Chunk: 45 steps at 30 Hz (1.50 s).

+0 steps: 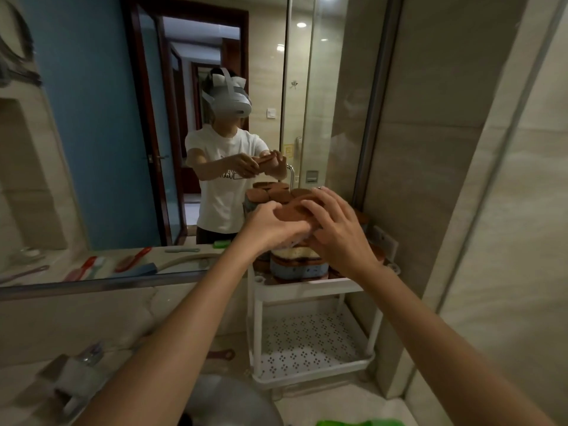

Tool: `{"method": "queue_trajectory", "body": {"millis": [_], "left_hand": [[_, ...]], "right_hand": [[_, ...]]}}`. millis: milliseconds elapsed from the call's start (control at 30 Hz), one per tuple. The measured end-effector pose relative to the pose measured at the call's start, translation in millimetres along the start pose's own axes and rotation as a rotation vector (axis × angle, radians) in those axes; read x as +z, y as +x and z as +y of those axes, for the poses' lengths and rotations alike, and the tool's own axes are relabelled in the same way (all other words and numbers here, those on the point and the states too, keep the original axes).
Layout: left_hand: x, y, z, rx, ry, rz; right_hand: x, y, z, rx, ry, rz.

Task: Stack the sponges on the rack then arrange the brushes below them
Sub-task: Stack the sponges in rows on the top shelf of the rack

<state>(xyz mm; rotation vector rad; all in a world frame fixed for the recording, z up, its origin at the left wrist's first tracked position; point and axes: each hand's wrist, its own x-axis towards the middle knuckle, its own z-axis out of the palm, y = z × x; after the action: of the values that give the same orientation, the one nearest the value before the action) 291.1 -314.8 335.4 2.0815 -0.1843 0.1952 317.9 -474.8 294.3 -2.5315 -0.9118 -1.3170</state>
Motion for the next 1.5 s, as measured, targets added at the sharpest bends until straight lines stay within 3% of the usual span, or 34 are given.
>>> {"method": "queue_trajectory", "body": {"millis": [100,200,300,400,467,633,800,1500], "left_hand": [[8.8,4.3,7.5,0.055,0.074,-0.046],[20.2,4.3,1.6,0.158,0.097,-0.007],[38.0,5.8,-19.3,0.255,0.42,-0.003],[52.7,9.6,-36.8,0.283,0.799,-0.075],[55.8,11.7,-42.8,0.254,0.873,-0.068],[55.9,15.5,-42.8,0.229,0.811,0.039],[50.5,20.6,-38.8,0.168,0.797,0.043],[49.3,19.1,-37.3,0.211,0.755,0.03]], "right_hand": [[-7.7,-9.9,13.6,0.051,-0.043,0.038],[-13.2,-27.5,31.2,0.296,-0.01,0.048],[-10.8,-44.3,44.0,0.518,-0.04,0.01],[-5.3,-53.7,46.9,0.573,-0.114,-0.044],[-1.8,-57.6,46.5,0.589,-0.119,-0.056],[5.2,-57.1,44.9,0.592,-0.116,-0.127],[7.6,-63.6,46.8,0.538,-0.296,-0.286],[6.8,-55.2,35.5,0.629,-0.161,-0.371]]}}
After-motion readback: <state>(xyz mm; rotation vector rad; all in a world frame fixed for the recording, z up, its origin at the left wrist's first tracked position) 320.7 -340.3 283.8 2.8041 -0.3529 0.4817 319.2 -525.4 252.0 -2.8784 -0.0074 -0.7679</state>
